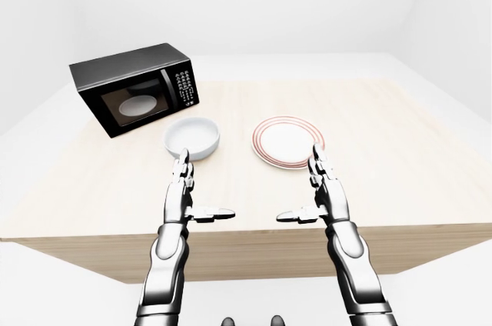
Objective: Pick up the white bowl and put it on the plate.
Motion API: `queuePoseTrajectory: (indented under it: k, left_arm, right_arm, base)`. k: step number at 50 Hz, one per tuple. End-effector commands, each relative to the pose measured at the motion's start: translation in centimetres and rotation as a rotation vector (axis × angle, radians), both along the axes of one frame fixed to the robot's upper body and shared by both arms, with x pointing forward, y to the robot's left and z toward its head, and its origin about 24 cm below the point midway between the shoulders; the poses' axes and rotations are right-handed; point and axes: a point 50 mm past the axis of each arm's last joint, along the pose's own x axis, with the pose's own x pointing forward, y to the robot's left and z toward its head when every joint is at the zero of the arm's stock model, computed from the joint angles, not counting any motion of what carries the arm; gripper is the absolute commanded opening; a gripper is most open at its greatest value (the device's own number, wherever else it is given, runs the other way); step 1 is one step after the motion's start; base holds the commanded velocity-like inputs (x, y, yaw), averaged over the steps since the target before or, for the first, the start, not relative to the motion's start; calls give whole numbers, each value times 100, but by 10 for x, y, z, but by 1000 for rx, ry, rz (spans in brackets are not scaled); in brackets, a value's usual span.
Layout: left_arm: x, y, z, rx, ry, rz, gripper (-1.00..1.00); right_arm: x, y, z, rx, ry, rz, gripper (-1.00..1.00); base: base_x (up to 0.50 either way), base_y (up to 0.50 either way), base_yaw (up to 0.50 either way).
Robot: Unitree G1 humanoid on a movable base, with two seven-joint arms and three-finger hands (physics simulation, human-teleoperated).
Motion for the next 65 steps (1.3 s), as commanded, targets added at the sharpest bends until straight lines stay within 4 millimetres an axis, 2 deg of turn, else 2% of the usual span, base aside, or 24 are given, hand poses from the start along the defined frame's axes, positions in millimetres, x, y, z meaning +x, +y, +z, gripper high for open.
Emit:
queuePoseTrajectory:
  k: [1, 65]
  left_arm:
    - [0, 0, 0, 0, 0, 0, 100]
    - [0, 0, 0, 0, 0, 0, 100]
  right_arm:
    - [0, 1, -1, -2, 1, 2, 100]
    - [-1, 5, -1, -7, -1, 17, 100]
  base:
    - [0, 20, 0]
    - [0, 20, 0]
